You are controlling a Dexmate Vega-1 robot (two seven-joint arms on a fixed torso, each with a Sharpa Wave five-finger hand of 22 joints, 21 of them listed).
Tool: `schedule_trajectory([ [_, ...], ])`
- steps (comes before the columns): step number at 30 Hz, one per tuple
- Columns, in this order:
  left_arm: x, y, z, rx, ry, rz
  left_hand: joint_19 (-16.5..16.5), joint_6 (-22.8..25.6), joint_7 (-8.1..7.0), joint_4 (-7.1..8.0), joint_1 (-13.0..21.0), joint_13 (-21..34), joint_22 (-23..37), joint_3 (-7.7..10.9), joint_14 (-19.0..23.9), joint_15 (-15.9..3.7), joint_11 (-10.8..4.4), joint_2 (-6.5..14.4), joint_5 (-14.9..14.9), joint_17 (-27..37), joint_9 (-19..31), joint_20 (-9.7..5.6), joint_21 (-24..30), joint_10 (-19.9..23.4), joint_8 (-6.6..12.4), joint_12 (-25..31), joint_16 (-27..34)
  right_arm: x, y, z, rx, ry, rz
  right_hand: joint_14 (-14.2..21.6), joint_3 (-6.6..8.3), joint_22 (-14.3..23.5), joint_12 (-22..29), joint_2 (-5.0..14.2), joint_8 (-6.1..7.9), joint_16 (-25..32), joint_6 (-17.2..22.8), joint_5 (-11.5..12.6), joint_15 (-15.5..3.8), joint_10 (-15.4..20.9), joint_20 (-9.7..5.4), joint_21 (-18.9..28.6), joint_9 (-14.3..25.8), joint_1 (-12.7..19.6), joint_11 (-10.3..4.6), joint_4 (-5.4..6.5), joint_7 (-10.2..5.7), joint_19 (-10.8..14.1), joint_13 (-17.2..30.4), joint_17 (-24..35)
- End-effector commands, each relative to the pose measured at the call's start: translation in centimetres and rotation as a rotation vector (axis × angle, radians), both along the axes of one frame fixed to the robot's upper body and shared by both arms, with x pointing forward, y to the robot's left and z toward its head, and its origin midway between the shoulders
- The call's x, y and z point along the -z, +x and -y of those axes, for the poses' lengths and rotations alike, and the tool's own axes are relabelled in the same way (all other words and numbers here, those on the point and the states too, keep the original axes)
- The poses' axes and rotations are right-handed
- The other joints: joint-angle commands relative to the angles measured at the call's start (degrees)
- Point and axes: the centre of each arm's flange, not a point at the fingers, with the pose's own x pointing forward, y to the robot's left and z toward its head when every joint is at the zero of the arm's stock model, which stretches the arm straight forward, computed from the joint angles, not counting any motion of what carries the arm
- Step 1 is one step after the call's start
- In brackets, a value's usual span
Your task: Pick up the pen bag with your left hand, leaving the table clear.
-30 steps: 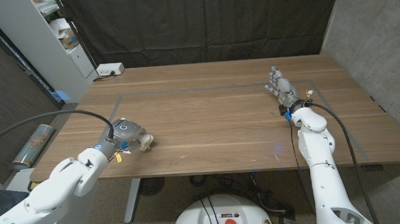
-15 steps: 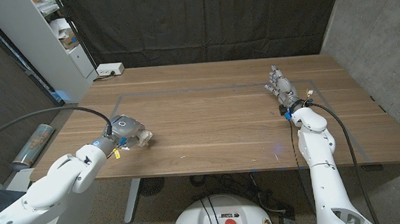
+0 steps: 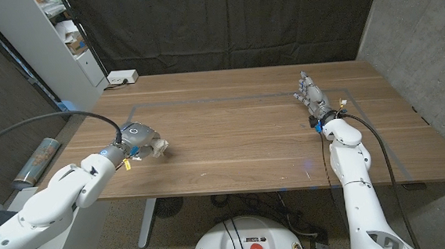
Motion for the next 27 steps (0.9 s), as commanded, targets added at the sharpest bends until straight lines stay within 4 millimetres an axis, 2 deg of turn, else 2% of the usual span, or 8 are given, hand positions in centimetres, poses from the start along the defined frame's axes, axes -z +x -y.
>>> schedule_trajectory([
  [1, -2.0, -0.6, 0.5, 0.021, 0.019, 0.030, -0.1, -0.1, 0.07, 0.04, 0.3, 0.2, 0.1, -0.22, -0.2, -6.81, -0.13, -0.3, -0.3, 0.2, 0.2, 0.31, 0.2, -0.1, -0.31, -0.2, -0.4, -0.2, 0.2, 0.0, 0.001, 0.008, 0.008, 0.4, -0.20, 0.3, 0.5, 0.22, 0.08, 0.4, 0.0, 0.3, 0.34, 0.4, 0.06, 0.6, 0.2, 0.1, -0.14, -0.04, -0.07, 0.4, 0.2, 0.1],
  [14, -4.2, -1.3, 0.5, 0.034, 0.012, 0.094, -0.3, -0.5, -0.07, -0.02, 0.4, 0.4, 0.1, -0.50, -0.7, -6.78, -0.22, -0.5, -0.3, 0.3, 0.2, 0.38, 0.1, -0.4, -0.53, -0.6, -0.6, -0.6, 0.2, 0.4, 0.007, 0.008, 0.018, 0.5, -0.28, 0.3, 0.4, 0.27, 0.10, 0.4, 0.0, 0.3, 0.32, 0.3, 0.06, 0.6, 0.2, 0.2, -0.15, -0.06, -0.08, 0.5, 0.2, 0.1],
  [27, -5.4, -1.7, 0.6, 0.044, 0.023, 0.123, -0.4, -0.3, -0.12, -0.01, 0.5, 0.6, 0.1, -0.61, -0.6, -6.64, -0.25, -0.6, -0.2, 0.4, 0.2, 0.31, 0.0, -0.3, -0.54, -0.8, -0.7, -1.1, 0.4, 0.6, 0.010, 0.015, 0.024, 0.5, -0.34, 0.3, 0.4, 0.32, 0.10, 0.4, 0.0, 0.2, 0.33, 0.3, 0.04, 0.6, 0.2, 0.2, -0.10, -0.07, -0.01, 0.5, 0.2, 0.1],
])
